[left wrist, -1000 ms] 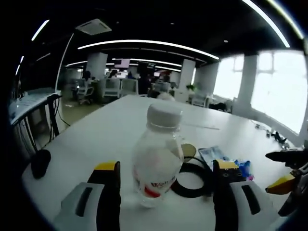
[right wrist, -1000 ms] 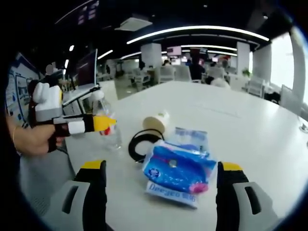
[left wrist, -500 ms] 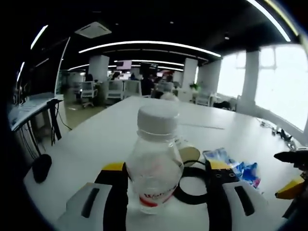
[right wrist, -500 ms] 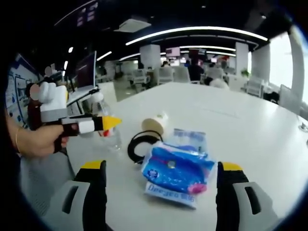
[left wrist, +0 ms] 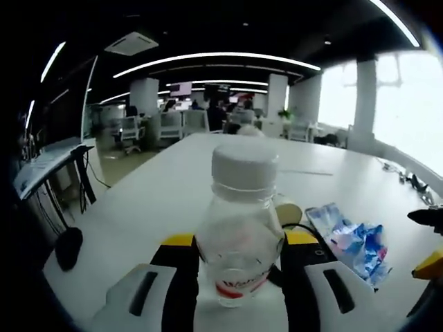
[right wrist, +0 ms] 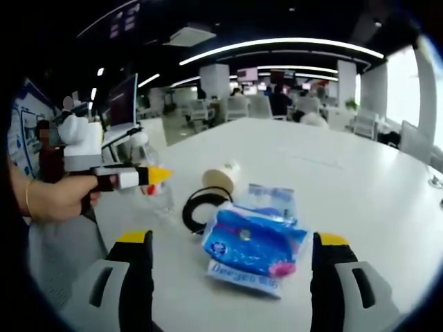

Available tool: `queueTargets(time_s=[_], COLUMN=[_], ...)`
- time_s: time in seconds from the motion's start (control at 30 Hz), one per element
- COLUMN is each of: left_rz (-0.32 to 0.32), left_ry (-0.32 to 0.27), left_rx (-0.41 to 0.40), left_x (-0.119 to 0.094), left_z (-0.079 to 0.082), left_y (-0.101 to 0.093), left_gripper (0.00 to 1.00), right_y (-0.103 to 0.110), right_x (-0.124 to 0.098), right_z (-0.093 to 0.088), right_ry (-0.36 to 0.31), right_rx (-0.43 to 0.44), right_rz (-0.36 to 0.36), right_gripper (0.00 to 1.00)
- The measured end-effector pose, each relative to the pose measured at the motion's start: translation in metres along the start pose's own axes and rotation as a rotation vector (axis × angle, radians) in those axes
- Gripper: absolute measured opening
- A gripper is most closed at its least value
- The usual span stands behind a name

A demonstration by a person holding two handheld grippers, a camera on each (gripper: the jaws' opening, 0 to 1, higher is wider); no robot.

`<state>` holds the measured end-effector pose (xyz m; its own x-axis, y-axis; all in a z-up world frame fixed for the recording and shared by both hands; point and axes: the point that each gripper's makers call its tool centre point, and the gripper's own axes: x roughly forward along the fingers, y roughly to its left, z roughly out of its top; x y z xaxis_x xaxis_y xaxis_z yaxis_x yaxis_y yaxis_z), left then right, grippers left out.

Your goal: Arrange the tabletop items into an orderly group along one side of the table until the central work area is clear of visible clutter.

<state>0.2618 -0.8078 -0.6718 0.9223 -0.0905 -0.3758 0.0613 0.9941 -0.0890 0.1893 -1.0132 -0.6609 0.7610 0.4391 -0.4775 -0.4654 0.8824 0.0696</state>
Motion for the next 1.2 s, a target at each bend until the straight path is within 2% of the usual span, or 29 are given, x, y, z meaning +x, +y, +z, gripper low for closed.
queueTargets(time_s=[0.4,0.57,0.97,1.2], left_rz=[-0.022,-0.062,-0.204,-0.234], left_ry=[0.024,0.037,0.043,0.04], left_rx=[0.035,0.06,0.121,0.134], left_x=[0.001,0.002,0.0036,0.0029], left_z=[-0.0009,-0.0006,-0.0007,-0.0006], left_y=[0.0005,0.0008,-0.0002,-0.0016], left_gripper=[0.44,0.44,0.44,0.44], right_y=[-0.0012,-0.0007,0.0007,0.001], right_x=[0.0013,0.001,-0.0038,-0.0055], right_z=[0.0006,0.0004,0.0006,-0.0002], right_ry=[0.003,0.003,-0.004,-0.004], right_rx=[-0.001,-0.003,-0.002,0.003], right_rz=[0.001,0.003,-0.002,-0.008], right_gripper=[0.93,0.93,0.93,0.93])
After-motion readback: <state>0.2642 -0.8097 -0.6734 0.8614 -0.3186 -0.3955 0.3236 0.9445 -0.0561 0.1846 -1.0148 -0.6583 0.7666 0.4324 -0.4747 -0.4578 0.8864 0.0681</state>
